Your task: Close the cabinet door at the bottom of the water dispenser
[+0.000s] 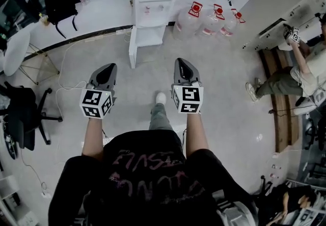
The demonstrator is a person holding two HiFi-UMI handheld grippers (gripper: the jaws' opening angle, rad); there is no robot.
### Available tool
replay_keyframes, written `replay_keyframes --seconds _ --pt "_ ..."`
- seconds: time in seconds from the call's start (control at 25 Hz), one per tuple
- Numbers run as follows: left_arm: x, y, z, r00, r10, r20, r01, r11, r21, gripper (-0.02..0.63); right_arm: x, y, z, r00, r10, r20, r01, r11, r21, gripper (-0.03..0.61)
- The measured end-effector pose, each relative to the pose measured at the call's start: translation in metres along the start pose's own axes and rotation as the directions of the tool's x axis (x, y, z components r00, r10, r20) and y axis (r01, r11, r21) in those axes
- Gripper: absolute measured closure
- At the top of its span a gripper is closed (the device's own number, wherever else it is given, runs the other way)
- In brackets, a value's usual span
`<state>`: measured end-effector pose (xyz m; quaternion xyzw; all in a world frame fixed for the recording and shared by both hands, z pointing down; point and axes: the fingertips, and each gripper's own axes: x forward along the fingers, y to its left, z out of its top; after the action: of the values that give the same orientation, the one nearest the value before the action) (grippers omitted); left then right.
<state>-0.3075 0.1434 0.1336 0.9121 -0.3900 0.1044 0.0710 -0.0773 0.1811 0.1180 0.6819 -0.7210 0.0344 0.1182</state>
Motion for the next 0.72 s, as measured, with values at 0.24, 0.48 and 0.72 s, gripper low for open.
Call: replay_keyframes --seconds 0.24,0.48,0.72 --pt "0.099 0.021 -0.007 0.997 0.034 -0.072 -0.037 0.998 -0.042 0.598 0.099 -0.062 -0.009 0.998 0.048 -0.044 -0.048 0.999 0.001 0.566" --pt "0.188 0.045 -0.011 0.987 0.094 -0.132 -0.106 0.991 -0.081 0.598 0.192 -0.114 -0.025 0.987 0.124 -0.103 -0.124 0.992 0.004 0.565" --pt "0.247 0.063 -0.014 0.976 0.134 -0.174 -0.151 0.984 -0.089 0.598 0.257 -0.138 -0.041 0.969 0.208 -0.136 -0.208 0.978 0.008 0.565"
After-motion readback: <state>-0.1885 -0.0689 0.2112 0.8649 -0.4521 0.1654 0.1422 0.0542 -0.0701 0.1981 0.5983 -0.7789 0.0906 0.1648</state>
